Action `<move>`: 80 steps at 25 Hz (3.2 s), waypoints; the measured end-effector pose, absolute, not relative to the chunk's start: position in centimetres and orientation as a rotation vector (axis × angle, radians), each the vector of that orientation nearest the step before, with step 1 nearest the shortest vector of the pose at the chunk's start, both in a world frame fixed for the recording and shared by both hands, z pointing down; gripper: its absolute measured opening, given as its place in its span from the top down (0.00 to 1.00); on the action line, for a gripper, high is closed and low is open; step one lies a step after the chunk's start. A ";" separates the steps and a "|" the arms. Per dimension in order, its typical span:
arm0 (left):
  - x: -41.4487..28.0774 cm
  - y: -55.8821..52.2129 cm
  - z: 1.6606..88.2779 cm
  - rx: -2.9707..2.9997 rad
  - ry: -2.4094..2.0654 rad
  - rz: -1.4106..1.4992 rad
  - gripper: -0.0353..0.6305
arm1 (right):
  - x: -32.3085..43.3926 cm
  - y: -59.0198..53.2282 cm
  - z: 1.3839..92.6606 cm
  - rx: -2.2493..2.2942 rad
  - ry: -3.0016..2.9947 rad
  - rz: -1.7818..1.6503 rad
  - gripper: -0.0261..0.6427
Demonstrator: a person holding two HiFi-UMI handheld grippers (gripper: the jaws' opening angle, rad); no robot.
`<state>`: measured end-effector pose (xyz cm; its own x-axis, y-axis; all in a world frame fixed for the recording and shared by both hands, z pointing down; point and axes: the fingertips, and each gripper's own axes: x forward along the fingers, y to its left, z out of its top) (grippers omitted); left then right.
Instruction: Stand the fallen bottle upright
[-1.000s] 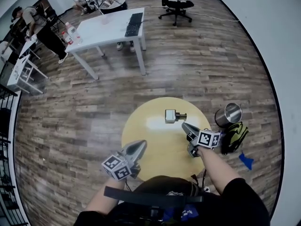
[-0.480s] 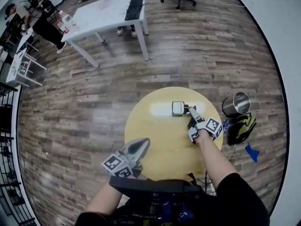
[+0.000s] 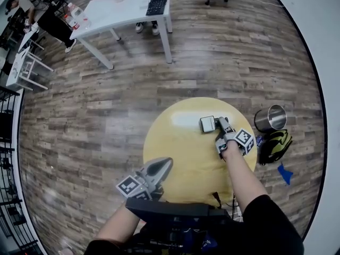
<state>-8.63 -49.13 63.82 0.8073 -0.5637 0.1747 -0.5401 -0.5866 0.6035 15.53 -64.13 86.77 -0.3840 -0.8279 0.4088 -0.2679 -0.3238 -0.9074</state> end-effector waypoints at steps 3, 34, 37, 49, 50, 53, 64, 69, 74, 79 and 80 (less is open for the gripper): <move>-9.1 -49.8 63.9 2.315 -0.820 -0.045 0.91 | 15.5 -65.3 87.4 -1.420 1.477 -1.772 0.60; -9.1 -51.6 63.5 2.309 -0.838 -0.072 0.91 | 11.9 -69.1 79.7 -1.494 2.189 -1.326 0.79; -9.0 -51.5 63.2 2.312 -0.835 -0.074 0.91 | 11.2 -68.8 79.3 -1.512 2.294 -1.261 0.79; -9.2 -50.4 63.0 2.316 -0.834 -0.081 0.91 | 8.0 -66.9 77.8 -1.513 2.643 -0.982 0.79; -9.3 -50.3 62.9 2.315 -0.836 -0.082 0.91 | 7.8 -66.7 77.7 -1.514 2.658 -0.967 0.79; -9.5 -50.0 62.8 2.316 -0.840 -0.087 0.91 | 7.3 -66.2 77.6 -1.515 2.701 -0.923 0.79; -9.5 -47.7 62.5 2.322 -0.837 -0.082 0.91 | 2.6 -61.2 77.8 -1.484 3.133 -0.298 0.79; -9.5 -46.4 61.3 2.331 -0.849 -0.087 0.91 | 3.5 -60.6 78.0 -1.436 3.125 -0.483 0.76; -9.6 -45.0 59.7 2.347 -0.871 -0.097 0.91 | 4.1 -59.4 77.3 -1.402 3.066 -0.689 0.51; -9.0 -43.6 58.6 2.353 -0.881 -0.105 0.91 | 6.0 -58.7 76.9 -1.494 2.987 -0.856 0.51; -8.8 -43.3 58.4 2.354 -0.879 -0.104 0.91 | 6.2 -58.6 76.8 -1.500 2.979 -0.882 0.50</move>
<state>-8.80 -43.29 58.42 0.7757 -0.6166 0.1347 -0.5681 -0.5891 0.5747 6.21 -58.56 76.80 -0.5837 -0.6556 0.4791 -0.8108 0.5031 -0.2993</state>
